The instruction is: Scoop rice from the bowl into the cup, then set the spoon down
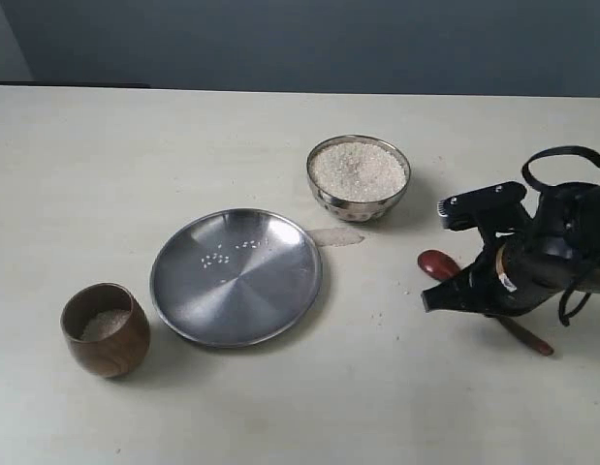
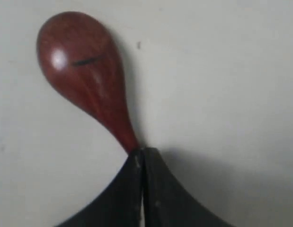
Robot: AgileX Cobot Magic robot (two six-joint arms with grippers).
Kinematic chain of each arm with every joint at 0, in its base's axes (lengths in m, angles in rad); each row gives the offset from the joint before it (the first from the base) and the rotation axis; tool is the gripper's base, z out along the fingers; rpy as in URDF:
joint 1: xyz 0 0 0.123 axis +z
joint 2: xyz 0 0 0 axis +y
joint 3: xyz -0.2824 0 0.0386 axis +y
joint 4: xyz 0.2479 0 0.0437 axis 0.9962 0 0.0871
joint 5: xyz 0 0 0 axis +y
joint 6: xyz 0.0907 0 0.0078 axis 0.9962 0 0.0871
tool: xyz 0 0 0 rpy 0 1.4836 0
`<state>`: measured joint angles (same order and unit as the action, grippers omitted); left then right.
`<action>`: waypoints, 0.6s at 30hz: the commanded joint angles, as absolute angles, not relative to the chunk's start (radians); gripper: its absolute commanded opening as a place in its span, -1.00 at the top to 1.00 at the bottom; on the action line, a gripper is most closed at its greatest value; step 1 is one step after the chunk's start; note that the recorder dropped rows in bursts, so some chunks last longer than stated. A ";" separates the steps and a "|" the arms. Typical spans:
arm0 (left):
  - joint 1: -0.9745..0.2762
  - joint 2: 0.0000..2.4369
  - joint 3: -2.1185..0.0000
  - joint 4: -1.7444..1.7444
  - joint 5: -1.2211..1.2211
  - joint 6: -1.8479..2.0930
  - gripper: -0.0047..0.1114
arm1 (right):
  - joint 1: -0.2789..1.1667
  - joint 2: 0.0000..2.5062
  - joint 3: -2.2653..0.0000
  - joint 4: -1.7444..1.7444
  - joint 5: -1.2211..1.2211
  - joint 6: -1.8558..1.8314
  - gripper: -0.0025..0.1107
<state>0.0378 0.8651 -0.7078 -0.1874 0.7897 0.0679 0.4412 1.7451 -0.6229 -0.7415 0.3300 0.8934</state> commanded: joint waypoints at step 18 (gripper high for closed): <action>0.038 0.865 -0.712 -0.188 0.782 0.068 0.91 | 0.442 1.278 -0.604 -0.149 0.657 0.070 0.97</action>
<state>0.0378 0.8651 -0.7078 -0.1856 0.7897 0.0679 0.4433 1.3399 -0.6074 -0.0429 0.5810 0.0869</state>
